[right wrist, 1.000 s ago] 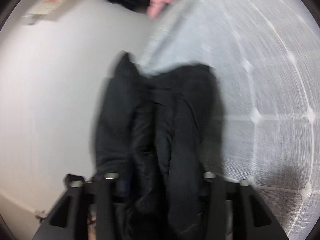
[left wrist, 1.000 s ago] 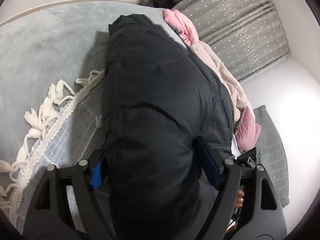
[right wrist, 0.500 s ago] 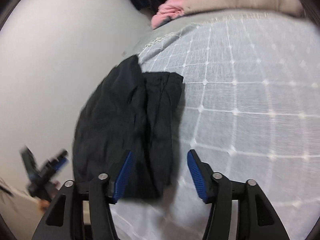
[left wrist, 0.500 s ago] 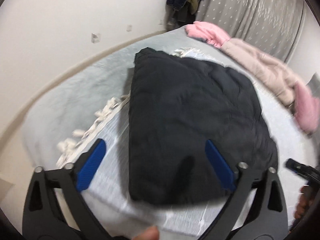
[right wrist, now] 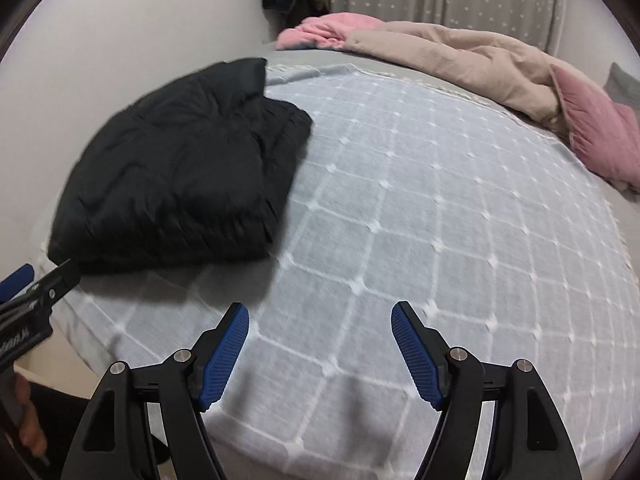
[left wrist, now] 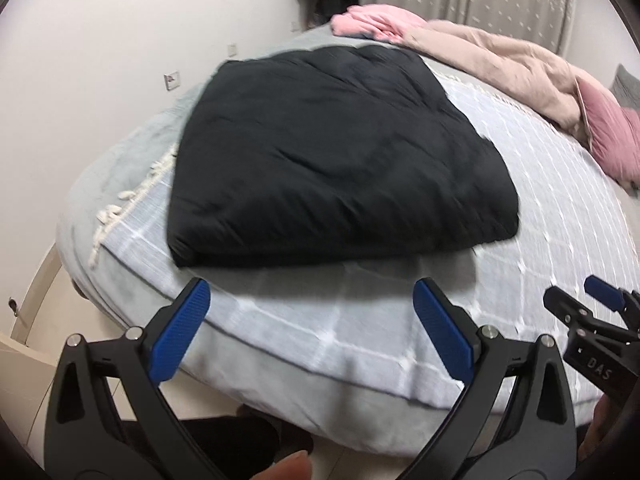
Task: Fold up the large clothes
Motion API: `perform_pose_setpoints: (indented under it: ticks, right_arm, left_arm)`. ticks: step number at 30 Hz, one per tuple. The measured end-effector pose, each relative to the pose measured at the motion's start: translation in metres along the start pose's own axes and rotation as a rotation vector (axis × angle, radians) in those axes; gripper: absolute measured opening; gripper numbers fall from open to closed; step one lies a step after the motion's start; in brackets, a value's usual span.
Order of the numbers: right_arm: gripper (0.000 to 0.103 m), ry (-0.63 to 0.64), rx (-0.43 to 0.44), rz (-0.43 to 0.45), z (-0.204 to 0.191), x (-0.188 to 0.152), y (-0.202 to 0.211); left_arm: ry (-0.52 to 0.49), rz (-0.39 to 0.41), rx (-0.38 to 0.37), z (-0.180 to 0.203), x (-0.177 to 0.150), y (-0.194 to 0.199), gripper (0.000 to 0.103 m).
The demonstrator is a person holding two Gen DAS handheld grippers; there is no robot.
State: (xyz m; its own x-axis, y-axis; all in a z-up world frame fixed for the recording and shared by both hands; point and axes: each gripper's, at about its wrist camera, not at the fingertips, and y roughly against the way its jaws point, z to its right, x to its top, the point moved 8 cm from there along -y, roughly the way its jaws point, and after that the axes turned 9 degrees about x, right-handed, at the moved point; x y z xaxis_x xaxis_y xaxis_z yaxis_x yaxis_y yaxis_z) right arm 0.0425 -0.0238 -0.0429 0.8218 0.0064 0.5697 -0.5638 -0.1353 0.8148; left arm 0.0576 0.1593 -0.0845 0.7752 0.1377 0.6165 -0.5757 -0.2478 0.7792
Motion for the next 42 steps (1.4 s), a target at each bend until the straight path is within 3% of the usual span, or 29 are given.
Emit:
perform_pose_setpoints:
  ticks: [10, 42]
  right_arm:
    - [0.075, 0.049, -0.039, 0.027, -0.002, -0.003, 0.007]
    - [0.075, 0.054, 0.016, 0.012, -0.009, -0.007, -0.002]
  left_arm:
    - [-0.015, -0.031, -0.006, 0.021, -0.018, 0.003, 0.101]
    - [0.013, -0.006, -0.013, 0.021, -0.015, 0.008, 0.101]
